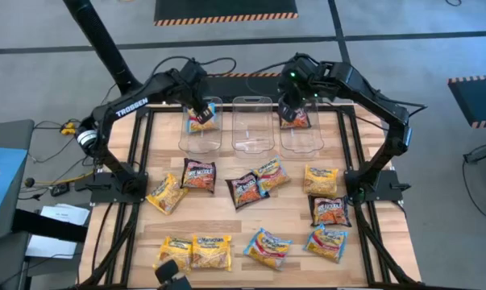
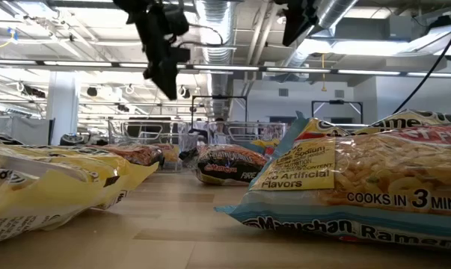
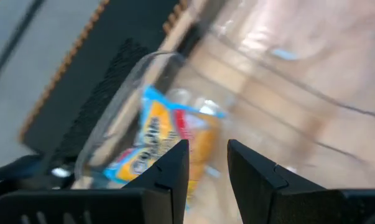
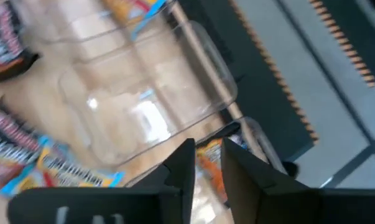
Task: Sort Maruchan noodles
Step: Put the yellow noodle pack into the middle transparent bin
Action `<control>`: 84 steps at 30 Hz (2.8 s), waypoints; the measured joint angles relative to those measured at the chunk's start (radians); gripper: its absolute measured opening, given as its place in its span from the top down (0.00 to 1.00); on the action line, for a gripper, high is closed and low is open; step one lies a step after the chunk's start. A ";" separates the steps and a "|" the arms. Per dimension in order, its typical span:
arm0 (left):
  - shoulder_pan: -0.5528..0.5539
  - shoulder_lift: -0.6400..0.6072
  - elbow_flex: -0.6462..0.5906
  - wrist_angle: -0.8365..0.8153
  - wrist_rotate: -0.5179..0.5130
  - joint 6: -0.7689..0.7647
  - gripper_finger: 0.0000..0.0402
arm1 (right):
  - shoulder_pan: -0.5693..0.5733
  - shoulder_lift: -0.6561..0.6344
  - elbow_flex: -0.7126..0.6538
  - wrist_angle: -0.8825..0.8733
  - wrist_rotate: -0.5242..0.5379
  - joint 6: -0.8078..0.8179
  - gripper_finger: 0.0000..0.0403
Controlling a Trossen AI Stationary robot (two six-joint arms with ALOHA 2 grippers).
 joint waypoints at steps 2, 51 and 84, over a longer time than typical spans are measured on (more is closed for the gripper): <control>-0.020 -0.008 0.029 -0.034 0.029 -0.009 0.76 | 0.001 0.000 0.000 -0.030 -0.013 0.008 0.69; -0.732 -0.383 0.029 -0.331 0.055 -0.349 0.76 | 0.713 0.044 -0.004 0.317 -0.238 0.629 0.46; -0.950 -0.390 0.029 -0.163 -0.186 -0.622 0.76 | 0.731 0.376 -0.002 0.563 -0.298 0.082 0.46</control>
